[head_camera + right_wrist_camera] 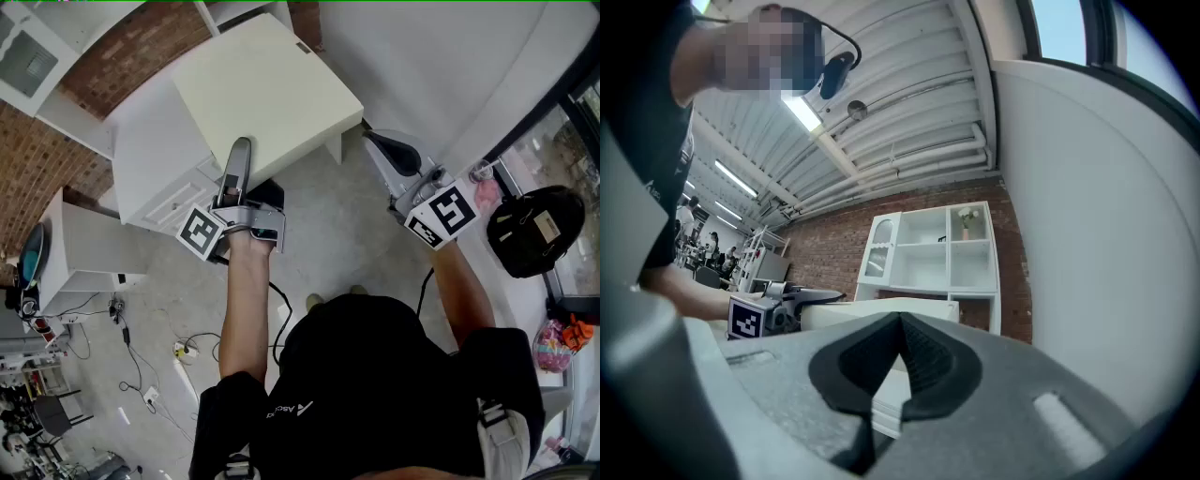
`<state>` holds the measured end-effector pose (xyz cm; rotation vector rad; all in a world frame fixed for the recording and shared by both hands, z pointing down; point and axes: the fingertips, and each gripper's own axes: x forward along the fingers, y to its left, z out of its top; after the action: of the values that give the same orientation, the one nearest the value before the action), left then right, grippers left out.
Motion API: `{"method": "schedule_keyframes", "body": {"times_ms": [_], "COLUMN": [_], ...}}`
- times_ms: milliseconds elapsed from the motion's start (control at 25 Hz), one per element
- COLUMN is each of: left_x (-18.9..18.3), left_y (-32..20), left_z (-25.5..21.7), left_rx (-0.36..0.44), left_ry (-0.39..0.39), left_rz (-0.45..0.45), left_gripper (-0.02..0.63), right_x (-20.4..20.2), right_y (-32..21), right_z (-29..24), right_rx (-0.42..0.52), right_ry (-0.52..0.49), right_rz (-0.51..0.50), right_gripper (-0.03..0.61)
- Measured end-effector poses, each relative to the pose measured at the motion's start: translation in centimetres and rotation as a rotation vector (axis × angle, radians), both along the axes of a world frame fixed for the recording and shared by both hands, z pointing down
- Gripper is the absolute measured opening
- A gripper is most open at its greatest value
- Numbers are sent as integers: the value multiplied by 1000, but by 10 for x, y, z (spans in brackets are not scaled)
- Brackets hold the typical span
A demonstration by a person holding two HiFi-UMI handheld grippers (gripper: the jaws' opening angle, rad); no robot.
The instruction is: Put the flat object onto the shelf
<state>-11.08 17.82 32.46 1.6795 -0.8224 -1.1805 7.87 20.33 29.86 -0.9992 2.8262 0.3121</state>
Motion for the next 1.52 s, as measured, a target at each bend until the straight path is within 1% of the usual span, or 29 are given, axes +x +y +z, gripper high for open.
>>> {"method": "schedule_keyframes", "body": {"times_ms": [240,480,560,720,840,1200,1360,1520], "left_x": [4,13,20,50,60,58,49,30], "left_y": [0,-2,-6,-29,-39,-84,-121,-169], "left_z": [-4,-8,-8,-2,-1,3,4,6], "left_rx": [-1,-5,-10,-17,-19,-17,-14,-15], "left_ry": [2,-2,-3,-14,-15,-1,6,8], "left_rz": [-16,-38,-46,-57,-56,-37,-16,-6], "left_gripper": [313,313,313,313,313,313,313,313], "right_x": [5,15,25,63,75,75,67,50], "right_y": [0,-2,-6,-27,-37,-75,-109,-154], "right_z": [-4,-11,-9,3,8,16,14,11], "right_rx": [0,19,19,8,-4,-6,1,1], "right_ry": [-4,-3,-6,-19,-28,-6,9,25], "right_rz": [-28,-55,-63,-72,-71,-57,-36,-22], "right_gripper": [0,0,0,0,0,0,0,0]}}
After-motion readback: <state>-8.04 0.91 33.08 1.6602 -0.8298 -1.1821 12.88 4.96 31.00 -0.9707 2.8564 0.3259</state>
